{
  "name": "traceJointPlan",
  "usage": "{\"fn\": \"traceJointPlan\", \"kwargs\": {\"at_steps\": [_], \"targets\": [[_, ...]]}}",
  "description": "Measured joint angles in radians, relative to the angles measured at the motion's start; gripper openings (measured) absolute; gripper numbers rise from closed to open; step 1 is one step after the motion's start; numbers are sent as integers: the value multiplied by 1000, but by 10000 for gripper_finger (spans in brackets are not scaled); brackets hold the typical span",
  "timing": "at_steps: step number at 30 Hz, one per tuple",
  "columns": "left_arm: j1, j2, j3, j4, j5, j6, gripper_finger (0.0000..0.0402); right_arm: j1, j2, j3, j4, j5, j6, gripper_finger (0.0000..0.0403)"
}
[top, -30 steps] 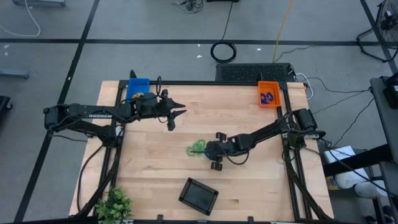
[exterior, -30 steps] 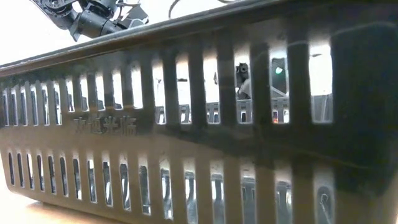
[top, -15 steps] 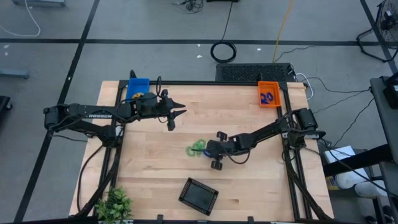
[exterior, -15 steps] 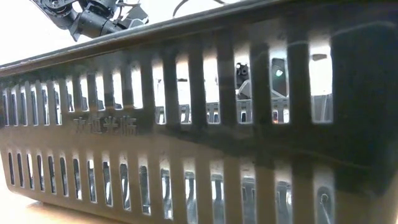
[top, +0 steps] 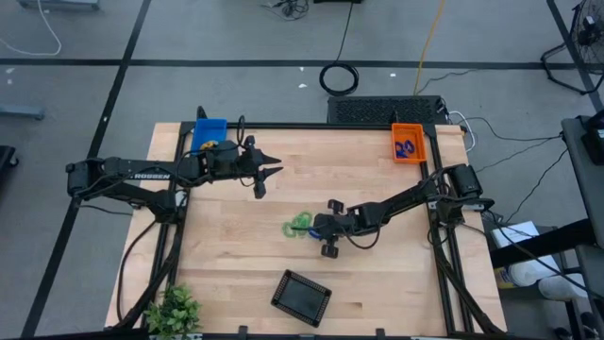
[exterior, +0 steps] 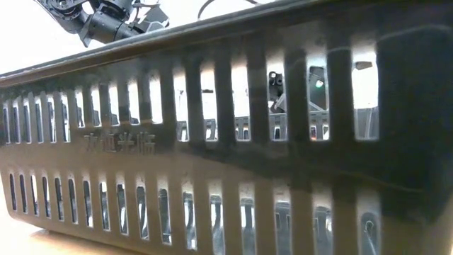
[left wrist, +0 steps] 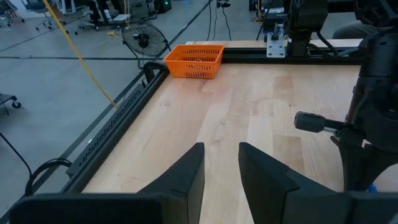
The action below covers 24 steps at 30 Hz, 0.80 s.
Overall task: Sort spring keychains into baskets
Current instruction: Put the blue spring keychain into the orange basket
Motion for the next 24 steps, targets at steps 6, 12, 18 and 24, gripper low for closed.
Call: {"fn": "traceJointPlan", "kwargs": {"at_steps": [6, 12, 18, 24], "targets": [[0, 0, 0, 0, 0, 0, 108, 1, -31, -3, -1, -4, -22, 2], [0, 0, 0, 0, 0, 0, 108, 4, -74, -5, -9, 29, -41, 1], [0, 0, 0, 0, 0, 0, 108, 10, -84, -4, -11, 27, -41, 0], [0, 0, 0, 0, 0, 0, 108, 10, -85, -3, -7, 28, -41, 0]]}}
